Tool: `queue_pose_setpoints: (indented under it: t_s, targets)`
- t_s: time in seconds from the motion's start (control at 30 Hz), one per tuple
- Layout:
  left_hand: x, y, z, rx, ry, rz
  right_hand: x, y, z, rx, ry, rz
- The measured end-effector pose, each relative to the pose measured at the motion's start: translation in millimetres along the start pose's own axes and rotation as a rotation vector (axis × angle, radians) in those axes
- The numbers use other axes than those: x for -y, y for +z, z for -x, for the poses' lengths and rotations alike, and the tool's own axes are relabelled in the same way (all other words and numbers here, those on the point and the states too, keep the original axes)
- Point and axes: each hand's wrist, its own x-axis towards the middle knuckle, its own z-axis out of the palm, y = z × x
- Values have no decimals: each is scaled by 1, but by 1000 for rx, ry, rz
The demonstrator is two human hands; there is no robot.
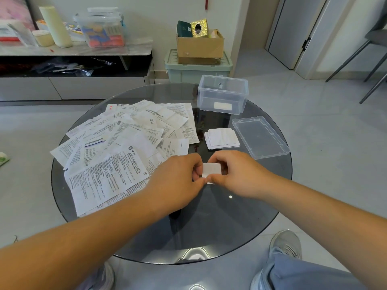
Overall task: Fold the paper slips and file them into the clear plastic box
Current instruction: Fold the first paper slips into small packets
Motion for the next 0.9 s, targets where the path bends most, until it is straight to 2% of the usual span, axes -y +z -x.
queue_pose_setpoints:
  t_s: [0.17, 0.23, 0.3, 0.37, 0.43, 0.63, 0.9]
  targets:
    - [1, 0, -6, 37, 44, -66, 2, -2, -3, -21, 86, 100]
    - [9, 1, -6, -3, 177, -220, 1, -1, -2, -39, 109, 116]
    - [16, 0, -5, -24, 383, -324, 0, 2, 1, -54, 105, 108]
    - [23, -4, -3, 2, 529, -345, -2, 4, 5, -84, 97, 105]
    - [27, -7, 0, 54, 596, -369, -6, 6, 8, -131, 76, 121]
    - [29, -10, 22, 157, 621, -501, -15, 9, 23, -163, -14, 126]
    - [41, -10, 23, 198, 611, -420, -11, 22, 25, -238, 7, 198]
